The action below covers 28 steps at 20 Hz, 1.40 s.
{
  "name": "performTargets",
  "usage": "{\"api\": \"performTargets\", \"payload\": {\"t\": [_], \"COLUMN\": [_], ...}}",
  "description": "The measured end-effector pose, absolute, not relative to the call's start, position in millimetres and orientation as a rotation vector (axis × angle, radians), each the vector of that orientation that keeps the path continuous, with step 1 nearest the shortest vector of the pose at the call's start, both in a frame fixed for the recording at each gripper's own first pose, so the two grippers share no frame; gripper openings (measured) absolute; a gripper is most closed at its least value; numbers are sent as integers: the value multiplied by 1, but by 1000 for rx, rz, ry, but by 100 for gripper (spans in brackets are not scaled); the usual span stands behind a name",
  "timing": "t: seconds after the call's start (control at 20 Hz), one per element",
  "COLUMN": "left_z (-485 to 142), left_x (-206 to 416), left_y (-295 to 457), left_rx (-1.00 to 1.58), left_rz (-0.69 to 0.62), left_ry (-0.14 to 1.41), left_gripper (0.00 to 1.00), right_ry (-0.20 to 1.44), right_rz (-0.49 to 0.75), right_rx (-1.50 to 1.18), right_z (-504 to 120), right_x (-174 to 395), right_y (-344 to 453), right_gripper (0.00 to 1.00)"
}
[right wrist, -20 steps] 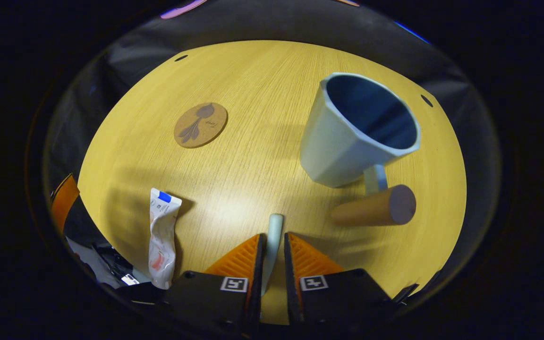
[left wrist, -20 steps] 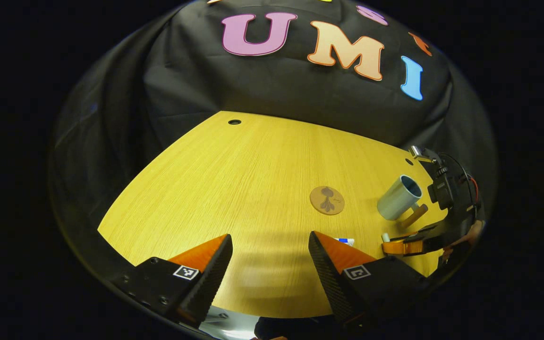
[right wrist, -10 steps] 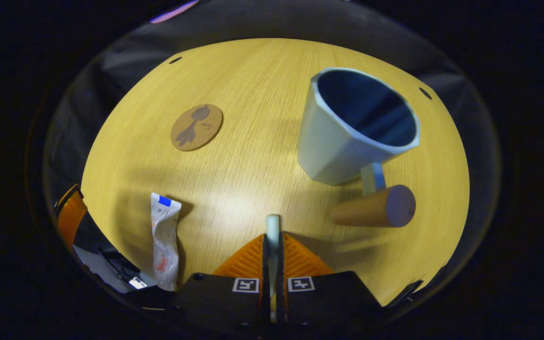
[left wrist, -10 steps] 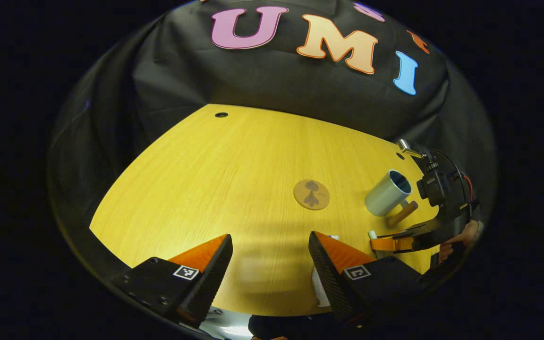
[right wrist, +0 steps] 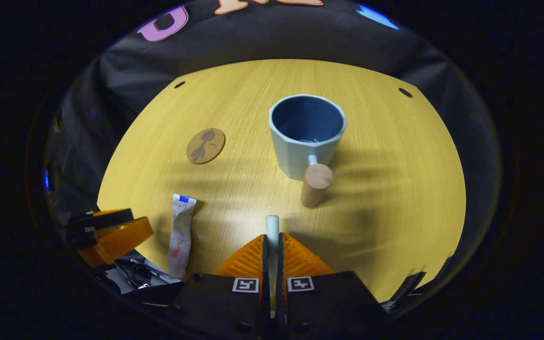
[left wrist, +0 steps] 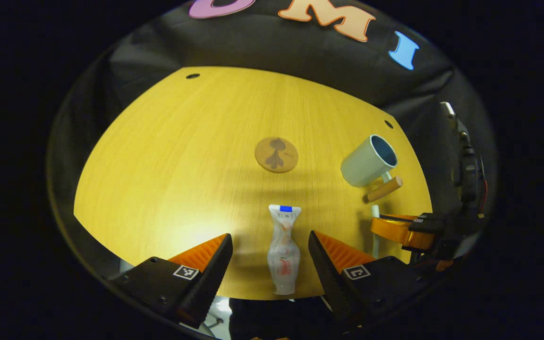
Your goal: Put the toothbrush and toothpaste on the desktop into the cup, then pick up the cup and place it on the coaster on the desktop.
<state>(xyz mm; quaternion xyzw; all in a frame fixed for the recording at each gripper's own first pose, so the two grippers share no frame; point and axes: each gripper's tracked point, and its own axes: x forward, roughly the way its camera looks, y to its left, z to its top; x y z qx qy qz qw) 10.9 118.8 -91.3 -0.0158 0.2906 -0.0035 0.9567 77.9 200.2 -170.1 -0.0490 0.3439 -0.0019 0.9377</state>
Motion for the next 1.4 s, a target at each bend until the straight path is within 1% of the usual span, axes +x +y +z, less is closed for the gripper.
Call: {"api": "performTargets", "payload": {"t": [0.1, 0.15, 0.2, 0.3, 0.45, 0.5, 0.65, 0.7, 0.75, 0.8, 0.85, 0.9, 0.95, 1.0, 1.05, 1.1, 1.15, 1.2, 1.4], "left_z": [-99, -102, -106, -116, -121, -122, -130, -133, -135, -137, -136, -135, -136, -136, -137, -137, -136, -134, -115], "left_x": [21, 24, 28, 33, 41, 45, 53, 55, 57, 57, 58, 59, 59, 58, 60, 63, 62, 62, 65], "left_y": [115, 115, 116, 117, 114, 116, 115, 112, 110, 111, 116, 115, 114, 115, 116, 112, 112, 110, 104], "left_rx": [-71, -72, -66, -64, -75, -69, -57, -61, -64, -59, -39, -29, -28, -23, -17, -32, -34, -42, -161], "left_rz": [1, 7, 15, 31, 47, 53, 70, 72, 69, 75, 93, 91, 90, 98, 102, 92, 81, 71, 54], "left_ry": [630, 652, 680, 748, 788, 795, 829, 836, 840, 845, 840, 838, 836, 841, 832, 821, 813, 797, 679], "left_gripper": [95, 95, 94, 94, 87, 77, 66, 60, 62, 54, 55, 41, 40, 34, 31, 17, 16, 12, 5], "right_ry": [673, 659, 647, 628, 599, 589, 565, 555, 543, 530, 514, 497, 476, 451, 423, 398, 372, 346, 284], "right_rz": [-16, -22, -27, -42, -83, -96, -124, -134, -143, -148, -152, -158, -161, -157, -147, -132, -114, -89, 26], "right_rx": [-89, -79, -65, -38, -14, -7, 4, 5, 8, 15, 25, 37, 51, 69, 89, 110, 132, 153, 222], "right_z": [-160, -156, -151, -145, -135, -131, -122, -118, -112, -105, -98, -90, -82, -71, -62, -52, -42, -30, 5], "right_x": [68, 63, 59, 52, 44, 42, 40, 40, 40, 41, 43, 45, 47, 50, 54, 59, 63, 67, 81], "right_y": [189, 184, 179, 167, 141, 132, 109, 101, 93, 86, 81, 76, 72, 68, 66, 67, 70, 74, 96], "right_gripper": [7, 5, 8, 8, 7, 7, 7, 7, 7, 7, 7, 7, 7, 7, 7, 8, 8, 7, 7]}}
